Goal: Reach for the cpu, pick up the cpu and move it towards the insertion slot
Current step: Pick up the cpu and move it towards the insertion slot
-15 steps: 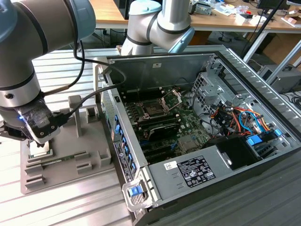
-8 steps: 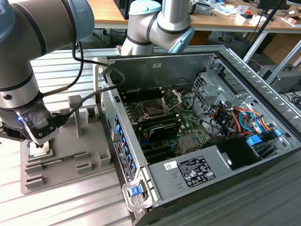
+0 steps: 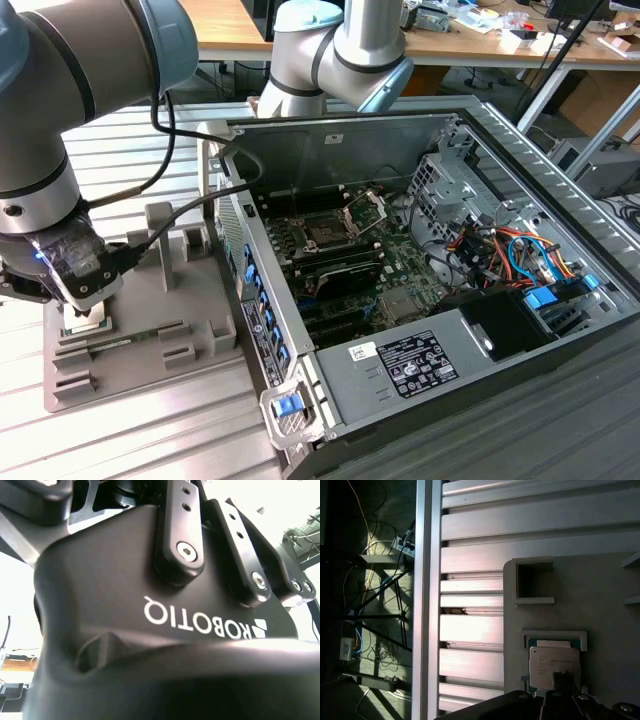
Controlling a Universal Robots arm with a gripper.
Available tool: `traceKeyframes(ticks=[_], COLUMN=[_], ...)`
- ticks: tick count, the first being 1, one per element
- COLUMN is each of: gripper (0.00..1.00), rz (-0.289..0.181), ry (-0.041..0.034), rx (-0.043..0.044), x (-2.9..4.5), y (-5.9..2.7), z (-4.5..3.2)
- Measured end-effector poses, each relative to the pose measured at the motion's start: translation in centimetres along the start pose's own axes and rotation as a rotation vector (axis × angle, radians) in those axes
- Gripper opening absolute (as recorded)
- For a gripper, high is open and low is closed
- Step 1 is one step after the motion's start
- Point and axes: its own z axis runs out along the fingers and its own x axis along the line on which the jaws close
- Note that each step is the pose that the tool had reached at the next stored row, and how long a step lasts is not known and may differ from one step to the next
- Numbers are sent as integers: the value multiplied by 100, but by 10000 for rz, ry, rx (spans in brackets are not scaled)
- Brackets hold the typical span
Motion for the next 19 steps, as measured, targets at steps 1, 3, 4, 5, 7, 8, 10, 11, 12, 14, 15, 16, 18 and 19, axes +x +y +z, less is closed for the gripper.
traceKeyframes(ticks=[1, 3, 4, 5, 7, 8, 10, 11, 12, 14, 15, 16, 18, 19], gripper=[11, 11, 11, 11, 11, 11, 11, 11, 11, 11, 11, 11, 11, 11], rz=[-3, -9, -12, -16, -17, -19, -22, -24, -25, -29, -31, -31, -34, -35], ry=[1, 1, 0, 1, 1, 1, 1, 2, 1, 1, 2, 1, 2, 1], rx=[1, 0, 0, 0, 0, 0, 0, 0, 0, 0, 0, 0, 1, 0], x=[3, 9, 11, 16, 21, 24, 30, 35, 38, 47, 51, 54, 59, 62], y=[-2, -6, -7, -9, -10, -12, -13, -14, -15, -18, -19, -19, -21, -21], z=[2, 8, 11, 16, 21, 24, 31, 34, 37, 45, 49, 51, 56, 59])
